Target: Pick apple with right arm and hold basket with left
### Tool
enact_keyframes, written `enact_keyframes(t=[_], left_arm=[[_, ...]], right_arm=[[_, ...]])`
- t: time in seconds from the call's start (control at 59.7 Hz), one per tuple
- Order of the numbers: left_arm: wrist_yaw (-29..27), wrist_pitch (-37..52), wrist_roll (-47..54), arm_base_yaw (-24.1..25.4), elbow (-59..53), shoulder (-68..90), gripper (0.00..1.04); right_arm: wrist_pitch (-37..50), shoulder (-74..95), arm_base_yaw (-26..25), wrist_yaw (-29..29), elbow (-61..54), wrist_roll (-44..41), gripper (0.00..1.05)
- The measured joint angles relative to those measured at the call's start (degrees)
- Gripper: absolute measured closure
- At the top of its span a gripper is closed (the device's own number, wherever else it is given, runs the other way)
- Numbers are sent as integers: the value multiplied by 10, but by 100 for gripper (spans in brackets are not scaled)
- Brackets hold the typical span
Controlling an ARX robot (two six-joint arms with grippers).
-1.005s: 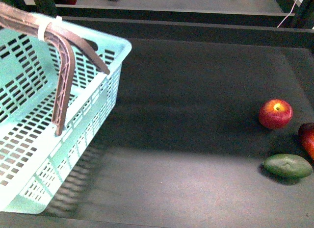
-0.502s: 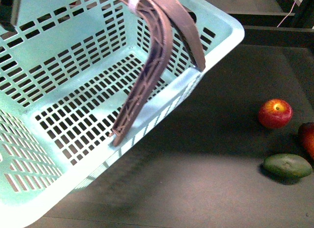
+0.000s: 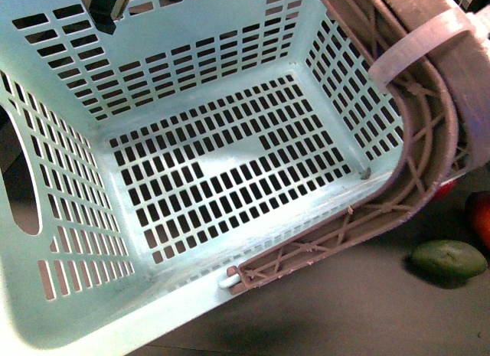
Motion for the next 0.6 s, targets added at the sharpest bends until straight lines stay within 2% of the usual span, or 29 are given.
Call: enact_keyframes(t=[0.352,0.368,0.452,0.502,0.603], left_arm=[[-7,0,9,-1,0,0,88],[-7,0,9,-1,0,0,88],[-8,0,10,-1,0,0,88],[-8,0,10,-1,0,0,88],[-8,0,12,-1,0,0,88]], right_arm=[[-1,1,1,0,0,0,9],[-8,5,5,16,2,10,9],[-136,85,71,203,52,113,9],[-177,130,105,287,68,177,9],[-163,162,131,355,70,227,9]])
